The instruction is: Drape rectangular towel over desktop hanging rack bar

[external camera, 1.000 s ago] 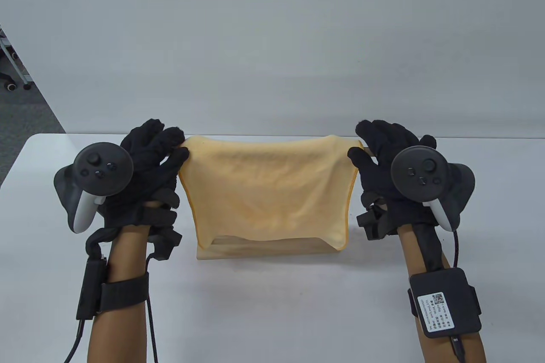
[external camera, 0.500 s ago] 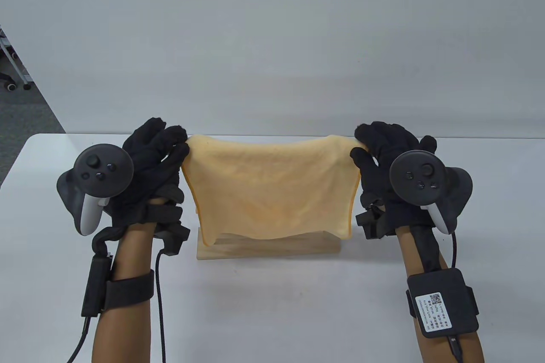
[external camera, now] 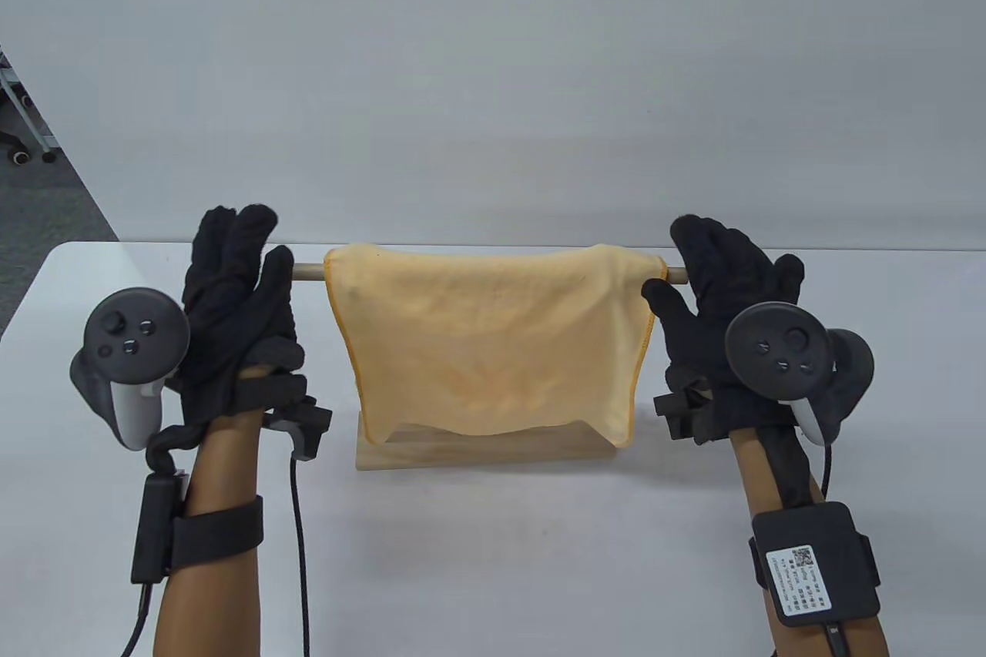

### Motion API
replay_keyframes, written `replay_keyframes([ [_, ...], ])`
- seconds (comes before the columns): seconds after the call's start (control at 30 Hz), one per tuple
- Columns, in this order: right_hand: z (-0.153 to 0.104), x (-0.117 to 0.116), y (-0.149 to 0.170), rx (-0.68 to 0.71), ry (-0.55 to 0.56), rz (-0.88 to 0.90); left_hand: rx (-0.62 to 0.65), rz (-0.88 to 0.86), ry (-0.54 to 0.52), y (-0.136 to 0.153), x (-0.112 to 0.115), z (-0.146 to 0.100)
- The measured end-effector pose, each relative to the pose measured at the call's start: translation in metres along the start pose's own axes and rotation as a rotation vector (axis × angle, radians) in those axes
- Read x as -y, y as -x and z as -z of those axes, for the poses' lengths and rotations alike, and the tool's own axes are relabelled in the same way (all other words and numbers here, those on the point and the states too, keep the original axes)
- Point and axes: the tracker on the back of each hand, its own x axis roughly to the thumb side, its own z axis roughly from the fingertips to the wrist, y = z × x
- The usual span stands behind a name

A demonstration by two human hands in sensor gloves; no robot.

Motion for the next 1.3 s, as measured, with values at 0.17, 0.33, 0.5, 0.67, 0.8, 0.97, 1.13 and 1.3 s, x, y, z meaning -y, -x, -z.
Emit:
replay_keyframes([
  [0.17,-0.032,-0.002,0.039,-0.037,0.012,-0.007,-0.002,0.185,0.035,0.047,-0.009,-0.033],
  [0.33,-0.073,-0.031,0.081,-0.113,-0.132,-0.116,-0.058,0.386,0.142,0.09,0.009,-0.067],
  [0.5,-0.11,-0.065,0.104,-0.135,-0.381,-0.292,-0.094,0.679,0.258,0.107,0.036,-0.096],
  [0.67,-0.143,-0.089,0.112,-0.068,-0.499,-0.468,-0.113,0.845,0.31,0.121,0.056,-0.116],
  [0.8,-0.163,-0.101,0.117,-0.019,-0.533,-0.583,-0.125,0.859,0.348,0.138,0.07,-0.127],
  [0.97,-0.169,-0.104,0.12,-0.005,-0.543,-0.625,-0.161,0.911,0.38,0.146,0.073,-0.128],
  [1.13,-0.172,-0.109,0.119,-0.007,-0.576,-0.632,-0.191,0.944,0.384,0.152,0.071,-0.13],
  [1.3,-0.174,-0.109,0.117,-0.008,-0.601,-0.62,-0.227,0.953,0.384,0.156,0.067,-0.131],
])
